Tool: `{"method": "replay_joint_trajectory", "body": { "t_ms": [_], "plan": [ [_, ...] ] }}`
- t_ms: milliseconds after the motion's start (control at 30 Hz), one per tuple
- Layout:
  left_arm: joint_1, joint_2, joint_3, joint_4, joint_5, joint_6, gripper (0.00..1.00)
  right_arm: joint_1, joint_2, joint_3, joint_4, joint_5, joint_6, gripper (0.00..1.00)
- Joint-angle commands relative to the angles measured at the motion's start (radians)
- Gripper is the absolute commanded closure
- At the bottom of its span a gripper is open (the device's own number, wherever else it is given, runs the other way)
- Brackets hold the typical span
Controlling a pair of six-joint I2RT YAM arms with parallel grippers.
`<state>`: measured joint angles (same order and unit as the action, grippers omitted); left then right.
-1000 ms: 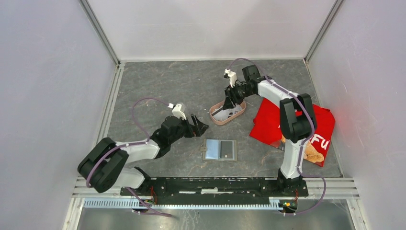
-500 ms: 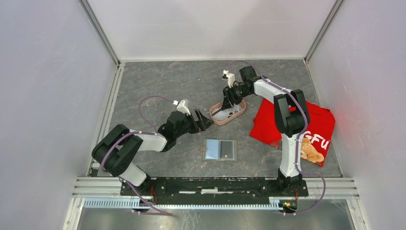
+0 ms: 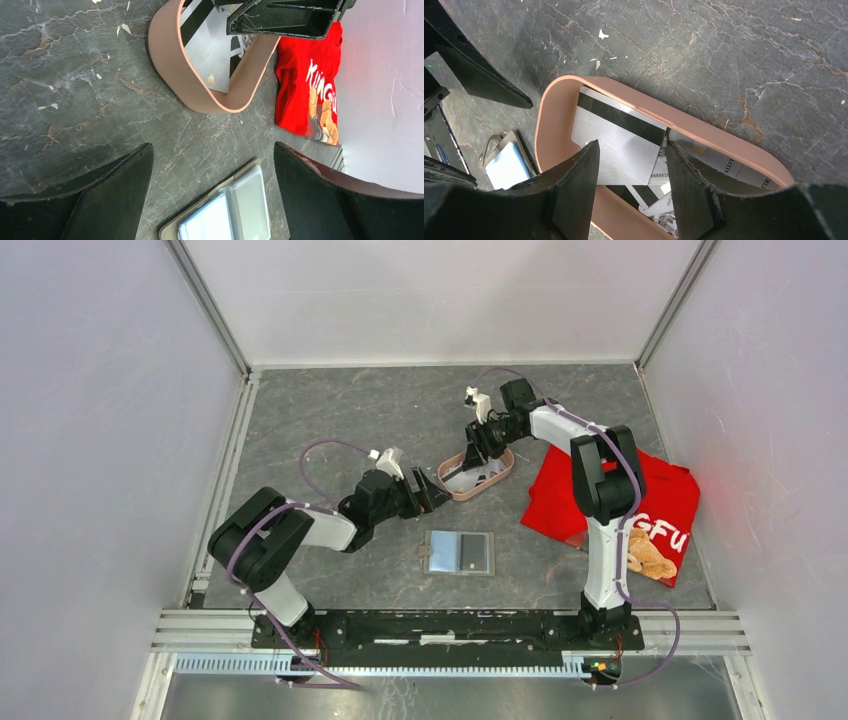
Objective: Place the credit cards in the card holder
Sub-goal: Pick up the credit card from the storage box.
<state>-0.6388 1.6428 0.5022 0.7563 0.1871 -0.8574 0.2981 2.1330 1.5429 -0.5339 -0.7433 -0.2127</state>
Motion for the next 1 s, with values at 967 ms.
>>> {"method": "replay_joint_trajectory", "body": {
  "t_ms": [967],
  "plan": [
    [0.014,0.099,0.073,0.087,0.058,-0.064,0.13,-0.021,-0.106,-0.069,-0.008,0.024,-0.042,0.41]
  ]
}}
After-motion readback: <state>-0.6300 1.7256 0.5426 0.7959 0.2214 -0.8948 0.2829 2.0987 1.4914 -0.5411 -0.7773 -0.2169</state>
